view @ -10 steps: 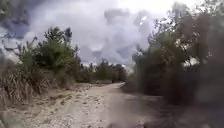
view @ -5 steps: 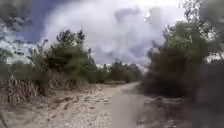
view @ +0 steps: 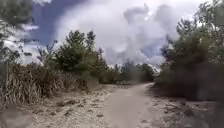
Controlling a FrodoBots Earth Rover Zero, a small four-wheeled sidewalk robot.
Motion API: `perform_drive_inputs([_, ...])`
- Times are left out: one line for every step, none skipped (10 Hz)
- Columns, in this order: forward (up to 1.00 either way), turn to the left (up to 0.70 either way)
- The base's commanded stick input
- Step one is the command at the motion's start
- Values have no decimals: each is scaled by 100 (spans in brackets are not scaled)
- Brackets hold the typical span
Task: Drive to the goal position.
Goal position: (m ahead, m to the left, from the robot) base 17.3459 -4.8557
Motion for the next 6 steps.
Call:
perform_drive_inputs([85,0])
perform_drive_inputs([85,0])
perform_drive_inputs([85,0])
perform_drive_inputs([85,0])
perform_drive_inputs([85,0])
perform_drive_inputs([85,0])
